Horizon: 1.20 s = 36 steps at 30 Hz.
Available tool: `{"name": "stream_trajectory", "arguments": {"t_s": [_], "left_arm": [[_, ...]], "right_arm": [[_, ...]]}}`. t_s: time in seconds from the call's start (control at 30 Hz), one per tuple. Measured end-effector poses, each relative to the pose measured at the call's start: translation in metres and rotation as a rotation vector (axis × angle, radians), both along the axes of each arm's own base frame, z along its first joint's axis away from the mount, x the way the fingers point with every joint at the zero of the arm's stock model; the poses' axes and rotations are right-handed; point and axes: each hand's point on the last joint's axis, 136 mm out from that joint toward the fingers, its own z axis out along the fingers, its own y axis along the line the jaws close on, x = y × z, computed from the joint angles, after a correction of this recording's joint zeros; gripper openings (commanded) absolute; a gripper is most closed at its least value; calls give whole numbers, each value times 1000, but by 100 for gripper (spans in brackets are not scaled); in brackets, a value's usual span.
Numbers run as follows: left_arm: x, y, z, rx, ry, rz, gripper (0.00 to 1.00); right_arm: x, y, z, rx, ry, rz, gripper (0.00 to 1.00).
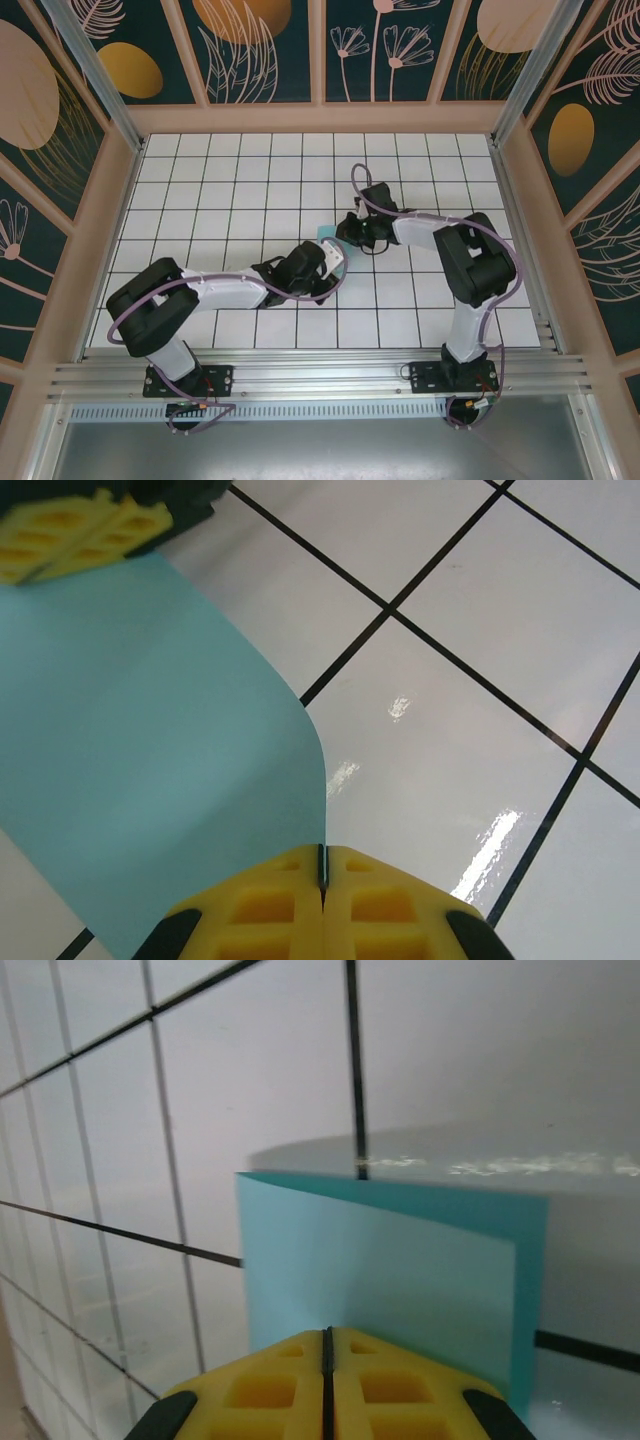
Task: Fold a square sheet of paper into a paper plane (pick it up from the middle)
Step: Third fold the triangle at the center of the table.
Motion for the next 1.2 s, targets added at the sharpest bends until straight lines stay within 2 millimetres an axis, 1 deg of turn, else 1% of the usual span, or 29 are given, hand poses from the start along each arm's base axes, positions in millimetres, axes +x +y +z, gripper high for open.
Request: {"name": "stream_trajectory", "arguments": {"t_s": [0.13, 0.33, 0.63, 0.87, 1.07, 1.2], "left_arm": [[1, 2, 0, -14, 31, -3, 0], [9, 9, -2, -40, 85, 16, 0], [26, 10, -10, -61, 171, 34, 0], [38, 20, -16, -61, 194, 76, 0], [46, 21, -22, -52, 201, 94, 1], [48, 21, -24, -47, 206, 101, 2]], "right_arm": [[-2, -3, -19, -56, 27, 31, 11], [1, -2, -19, -81, 1, 70, 11], [1, -2, -19, -90, -16, 95, 11], [1, -2, -19, -94, -19, 97, 11], [1, -2, -20, -96, -20, 96, 12], [1, -2, -20, -96, -19, 96, 12]]}}
